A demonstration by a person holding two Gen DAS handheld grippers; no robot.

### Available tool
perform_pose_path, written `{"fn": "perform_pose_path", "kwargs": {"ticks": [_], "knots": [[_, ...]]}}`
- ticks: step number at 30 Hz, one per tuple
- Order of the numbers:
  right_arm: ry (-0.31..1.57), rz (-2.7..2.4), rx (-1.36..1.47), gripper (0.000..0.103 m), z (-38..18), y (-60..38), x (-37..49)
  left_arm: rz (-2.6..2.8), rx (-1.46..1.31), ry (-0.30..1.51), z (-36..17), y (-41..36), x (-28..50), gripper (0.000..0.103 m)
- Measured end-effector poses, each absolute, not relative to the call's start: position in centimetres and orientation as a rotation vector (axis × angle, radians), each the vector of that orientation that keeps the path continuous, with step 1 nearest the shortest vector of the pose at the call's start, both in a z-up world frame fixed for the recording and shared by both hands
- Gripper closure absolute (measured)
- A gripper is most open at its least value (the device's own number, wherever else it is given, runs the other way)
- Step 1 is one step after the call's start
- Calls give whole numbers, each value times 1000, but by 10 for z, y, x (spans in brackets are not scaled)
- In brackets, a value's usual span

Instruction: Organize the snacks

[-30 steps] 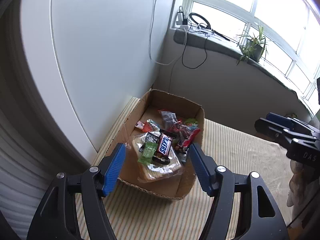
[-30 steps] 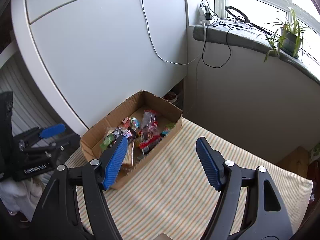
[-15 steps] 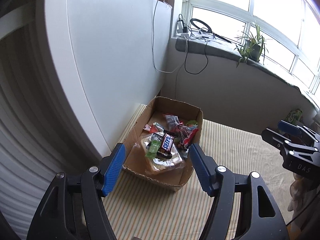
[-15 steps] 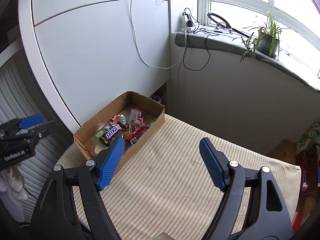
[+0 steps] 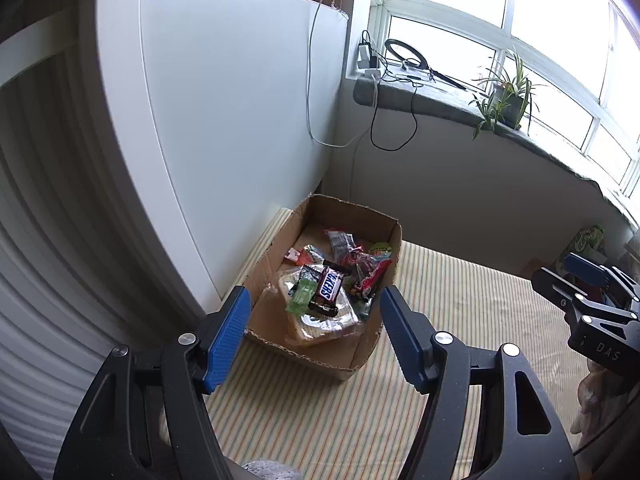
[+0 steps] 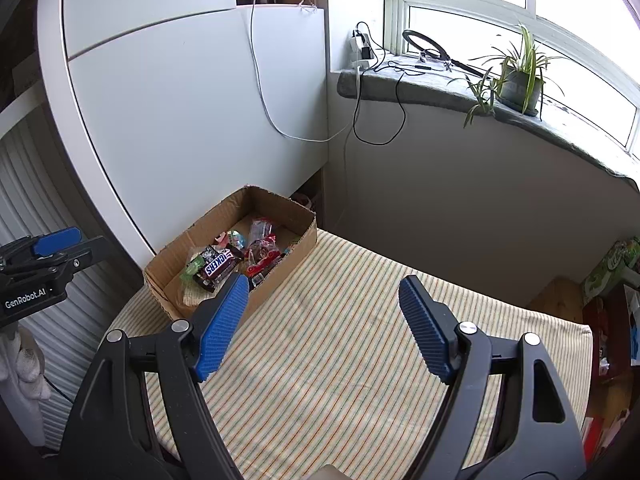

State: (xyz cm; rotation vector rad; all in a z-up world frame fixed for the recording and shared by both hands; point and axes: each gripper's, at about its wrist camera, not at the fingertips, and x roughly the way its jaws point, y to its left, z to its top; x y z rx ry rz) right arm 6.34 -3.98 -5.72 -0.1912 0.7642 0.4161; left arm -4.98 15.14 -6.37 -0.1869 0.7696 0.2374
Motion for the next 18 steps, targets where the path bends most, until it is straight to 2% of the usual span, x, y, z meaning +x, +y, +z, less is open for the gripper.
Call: {"fn": "perform_pose_path", "kwargs": {"ticks": [18], "knots": [[763, 427, -185, 23, -56, -42, 65, 240, -176, 751, -57, 145, -54, 36]]}}
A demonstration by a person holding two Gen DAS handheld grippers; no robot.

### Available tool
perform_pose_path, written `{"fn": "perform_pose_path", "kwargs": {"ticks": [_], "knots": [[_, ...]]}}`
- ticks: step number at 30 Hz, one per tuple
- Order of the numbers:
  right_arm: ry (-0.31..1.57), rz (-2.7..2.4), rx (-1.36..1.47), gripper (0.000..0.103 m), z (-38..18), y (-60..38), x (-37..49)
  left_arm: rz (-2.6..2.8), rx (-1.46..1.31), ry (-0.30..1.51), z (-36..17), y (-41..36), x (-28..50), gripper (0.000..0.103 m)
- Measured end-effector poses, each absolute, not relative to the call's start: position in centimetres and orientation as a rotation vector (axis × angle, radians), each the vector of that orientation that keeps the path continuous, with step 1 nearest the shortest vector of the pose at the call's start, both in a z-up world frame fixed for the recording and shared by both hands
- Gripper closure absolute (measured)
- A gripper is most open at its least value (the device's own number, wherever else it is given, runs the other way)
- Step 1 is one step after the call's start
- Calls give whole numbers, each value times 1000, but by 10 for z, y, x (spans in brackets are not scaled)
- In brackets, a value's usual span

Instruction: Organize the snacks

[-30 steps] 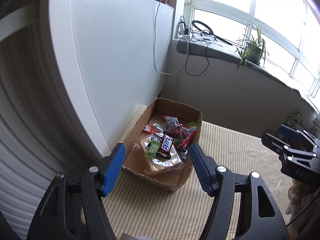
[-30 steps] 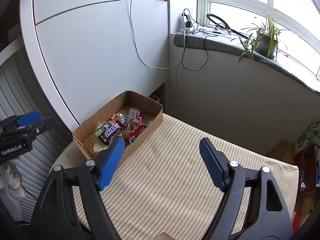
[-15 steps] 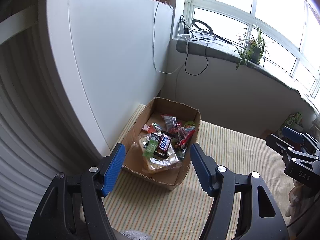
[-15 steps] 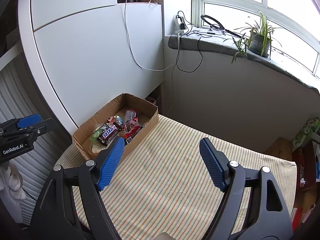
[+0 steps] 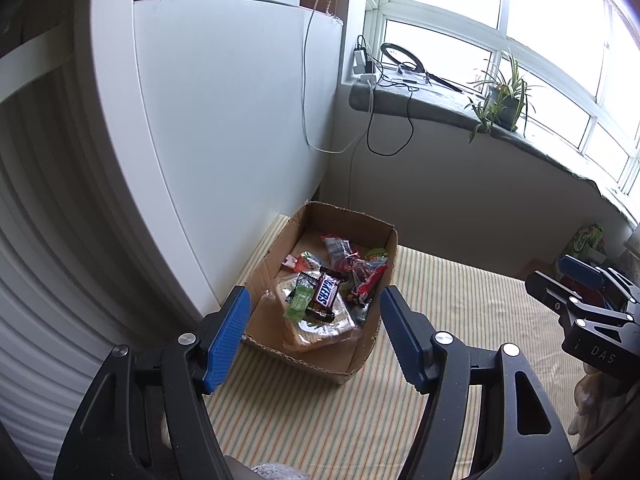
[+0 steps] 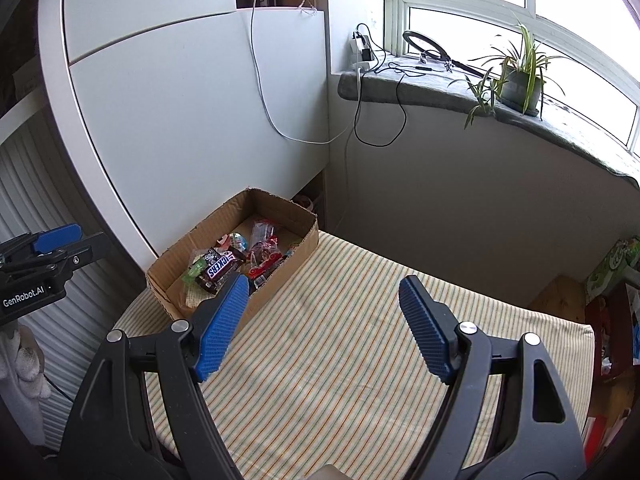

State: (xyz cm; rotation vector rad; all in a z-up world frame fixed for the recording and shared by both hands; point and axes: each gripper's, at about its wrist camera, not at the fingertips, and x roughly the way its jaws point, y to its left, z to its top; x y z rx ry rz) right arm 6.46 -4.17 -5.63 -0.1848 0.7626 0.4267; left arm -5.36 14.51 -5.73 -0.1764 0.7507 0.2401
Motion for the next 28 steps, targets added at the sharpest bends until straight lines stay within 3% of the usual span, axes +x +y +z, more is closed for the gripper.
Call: {"fn": "perform_pose_path", "kwargs": {"ticks": [28], "knots": [[765, 416, -169, 23, -61, -49, 61, 252, -165, 741, -58, 143, -56, 36]]}}
